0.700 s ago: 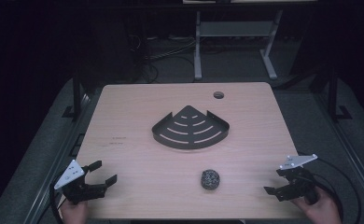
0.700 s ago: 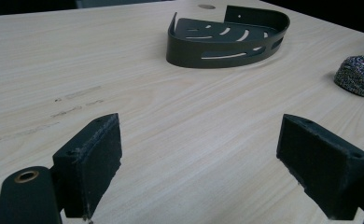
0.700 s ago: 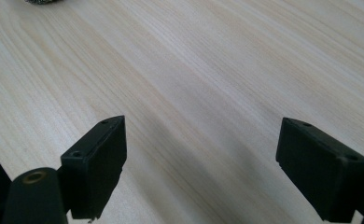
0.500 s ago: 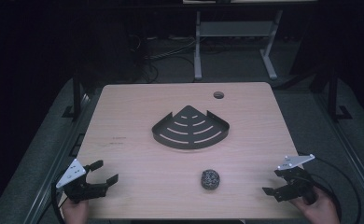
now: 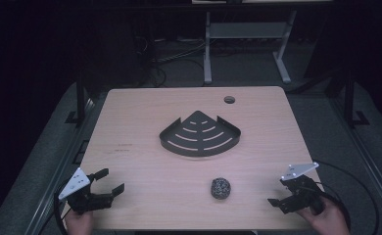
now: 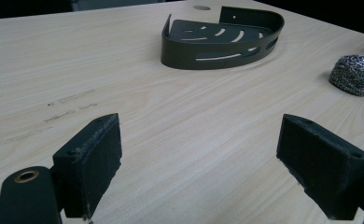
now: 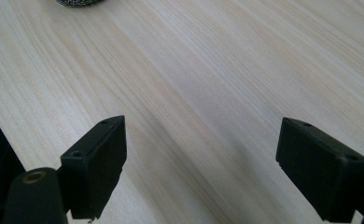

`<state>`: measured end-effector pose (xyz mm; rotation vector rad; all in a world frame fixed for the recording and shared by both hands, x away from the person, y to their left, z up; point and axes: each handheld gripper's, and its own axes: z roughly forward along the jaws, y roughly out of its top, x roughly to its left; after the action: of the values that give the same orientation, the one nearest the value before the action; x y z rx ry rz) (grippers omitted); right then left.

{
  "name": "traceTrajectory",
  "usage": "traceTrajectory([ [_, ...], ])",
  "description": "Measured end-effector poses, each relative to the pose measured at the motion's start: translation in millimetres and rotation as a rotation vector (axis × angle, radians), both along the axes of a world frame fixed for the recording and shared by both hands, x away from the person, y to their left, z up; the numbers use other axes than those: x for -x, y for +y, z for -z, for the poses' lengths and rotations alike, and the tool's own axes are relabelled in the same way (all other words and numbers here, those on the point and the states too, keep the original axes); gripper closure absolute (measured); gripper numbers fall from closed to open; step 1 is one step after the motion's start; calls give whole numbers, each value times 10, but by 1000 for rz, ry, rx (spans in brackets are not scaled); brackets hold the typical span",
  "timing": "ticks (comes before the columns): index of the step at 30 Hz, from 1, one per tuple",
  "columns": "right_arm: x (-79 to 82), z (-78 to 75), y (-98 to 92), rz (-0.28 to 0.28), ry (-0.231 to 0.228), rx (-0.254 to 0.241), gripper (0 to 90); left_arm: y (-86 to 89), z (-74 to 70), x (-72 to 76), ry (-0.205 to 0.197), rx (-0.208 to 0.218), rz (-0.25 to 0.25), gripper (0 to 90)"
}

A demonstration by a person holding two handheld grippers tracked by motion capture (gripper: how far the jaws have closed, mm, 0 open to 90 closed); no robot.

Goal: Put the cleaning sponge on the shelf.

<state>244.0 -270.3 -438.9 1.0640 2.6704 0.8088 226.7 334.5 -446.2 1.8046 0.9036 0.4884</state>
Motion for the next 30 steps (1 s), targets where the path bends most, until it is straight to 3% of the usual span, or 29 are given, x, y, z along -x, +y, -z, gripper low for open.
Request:
traceTrajectory([
  [30,-15,36,335,-103,24,12,159,13,-14,21,-13,1,-10,133],
])
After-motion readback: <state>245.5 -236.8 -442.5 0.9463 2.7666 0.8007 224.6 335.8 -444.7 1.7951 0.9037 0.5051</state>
